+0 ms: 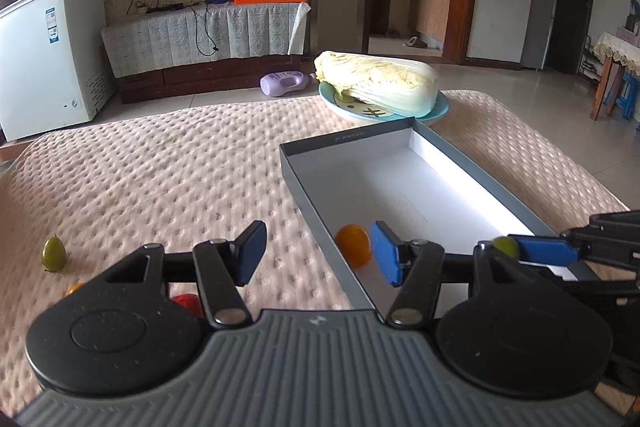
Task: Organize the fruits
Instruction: 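Lower the green lime into the box and open the right tool, then move both tools back over the loose fruits on the bed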
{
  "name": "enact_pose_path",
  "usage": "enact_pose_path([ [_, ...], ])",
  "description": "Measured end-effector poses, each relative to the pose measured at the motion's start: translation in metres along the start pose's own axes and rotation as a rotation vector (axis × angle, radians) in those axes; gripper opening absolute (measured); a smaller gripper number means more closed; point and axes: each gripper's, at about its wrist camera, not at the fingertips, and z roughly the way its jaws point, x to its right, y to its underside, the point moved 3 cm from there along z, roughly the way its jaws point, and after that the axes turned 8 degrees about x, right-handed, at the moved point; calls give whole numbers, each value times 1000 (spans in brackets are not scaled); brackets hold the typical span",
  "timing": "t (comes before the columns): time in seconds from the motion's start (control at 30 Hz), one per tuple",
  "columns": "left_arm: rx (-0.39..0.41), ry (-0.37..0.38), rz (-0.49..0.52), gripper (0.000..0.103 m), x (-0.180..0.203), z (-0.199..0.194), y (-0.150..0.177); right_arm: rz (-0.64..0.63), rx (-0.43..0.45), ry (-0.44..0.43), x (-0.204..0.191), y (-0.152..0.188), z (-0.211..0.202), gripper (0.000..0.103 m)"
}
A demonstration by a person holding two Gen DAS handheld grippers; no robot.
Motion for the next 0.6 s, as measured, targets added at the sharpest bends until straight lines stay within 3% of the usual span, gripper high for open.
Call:
enact_pose_path([
  [0.2, -1, -2, 2, 64, -4, -5, 3, 35, 7, 60, 4, -1, 6, 30],
  [0.4, -1, -10, 7, 64, -13, -11, 5, 33, 30, 90, 0, -4, 8, 46],
  [0.6, 13, -25, -10, 64, -30, -20, 3, 34, 82, 71, -7, -10, 2, 46],
])
